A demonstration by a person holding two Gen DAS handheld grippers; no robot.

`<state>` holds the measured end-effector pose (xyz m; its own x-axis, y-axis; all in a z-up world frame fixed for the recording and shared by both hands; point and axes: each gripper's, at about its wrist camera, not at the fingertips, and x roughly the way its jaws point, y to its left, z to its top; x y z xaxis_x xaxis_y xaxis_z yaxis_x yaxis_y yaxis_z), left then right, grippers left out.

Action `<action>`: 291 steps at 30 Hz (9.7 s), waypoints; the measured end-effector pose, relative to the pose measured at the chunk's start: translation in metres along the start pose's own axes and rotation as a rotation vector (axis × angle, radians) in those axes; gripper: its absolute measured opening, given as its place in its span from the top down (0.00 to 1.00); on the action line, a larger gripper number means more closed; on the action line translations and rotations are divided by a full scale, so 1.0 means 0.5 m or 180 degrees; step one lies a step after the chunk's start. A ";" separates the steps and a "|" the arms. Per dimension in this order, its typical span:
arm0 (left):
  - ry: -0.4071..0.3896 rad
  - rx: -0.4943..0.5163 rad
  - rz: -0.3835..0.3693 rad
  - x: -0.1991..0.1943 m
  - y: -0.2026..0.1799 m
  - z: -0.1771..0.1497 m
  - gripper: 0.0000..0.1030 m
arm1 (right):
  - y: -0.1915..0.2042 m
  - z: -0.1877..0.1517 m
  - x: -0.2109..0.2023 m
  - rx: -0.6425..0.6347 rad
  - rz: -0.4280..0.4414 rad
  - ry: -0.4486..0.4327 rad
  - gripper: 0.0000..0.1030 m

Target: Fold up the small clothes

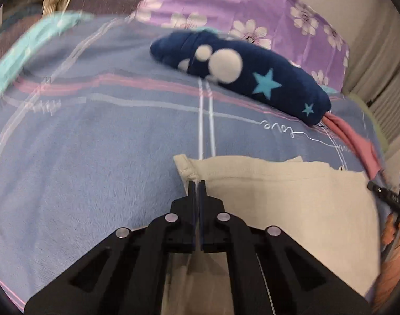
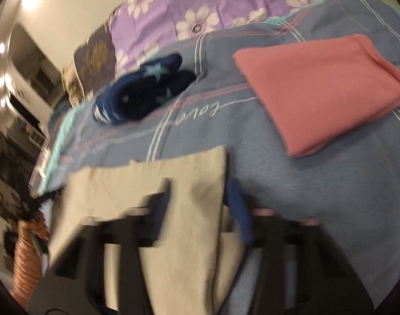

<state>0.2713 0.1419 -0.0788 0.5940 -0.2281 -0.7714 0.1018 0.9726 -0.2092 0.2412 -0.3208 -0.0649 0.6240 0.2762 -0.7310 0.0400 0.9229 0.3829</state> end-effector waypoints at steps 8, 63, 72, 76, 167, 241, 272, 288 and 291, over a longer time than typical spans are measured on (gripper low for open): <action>-0.0351 0.0392 0.0936 -0.085 -0.041 -0.008 0.81 | -0.038 -0.010 -0.068 0.0172 -0.0121 -0.0212 0.67; 0.0481 0.1193 -0.0685 -0.053 -0.627 -0.337 0.79 | -0.130 -0.069 -0.111 0.0444 0.0823 0.0163 0.82; 0.0370 0.1191 -0.0857 -0.052 -0.613 -0.349 0.79 | -0.083 -0.012 -0.085 0.0493 0.0665 0.0338 0.63; 0.0375 0.1134 -0.0963 -0.056 -0.600 -0.354 0.79 | -0.062 -0.016 -0.070 0.0440 0.0704 0.0434 0.62; -0.0173 -0.0011 -0.0838 -0.243 0.071 -0.363 0.53 | 0.557 -0.342 -0.110 -0.1912 -0.0098 0.0685 0.43; -0.0294 -0.0738 -0.1326 -0.218 0.148 -0.338 0.68 | 0.740 -0.164 0.080 -0.1745 0.0713 0.0611 0.57; 0.0339 -0.0480 -0.1228 -0.130 0.135 -0.191 0.43 | 0.772 -0.538 -0.055 -0.3402 0.0103 0.0234 0.30; 0.0454 -0.0091 -0.1191 -0.068 0.082 -0.113 0.69 | 0.762 -0.531 -0.005 -0.3119 -0.0180 0.0261 0.35; 0.0483 -0.0069 -0.1255 -0.040 0.084 -0.094 0.83 | 0.766 -0.544 -0.007 -0.3170 -0.0164 0.0210 0.43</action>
<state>0.2261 0.1853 -0.1004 0.3884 -0.5884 -0.7092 0.2799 0.8086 -0.5175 0.0423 0.1046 -0.0693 0.5942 0.2159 -0.7748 -0.6254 0.7297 -0.2763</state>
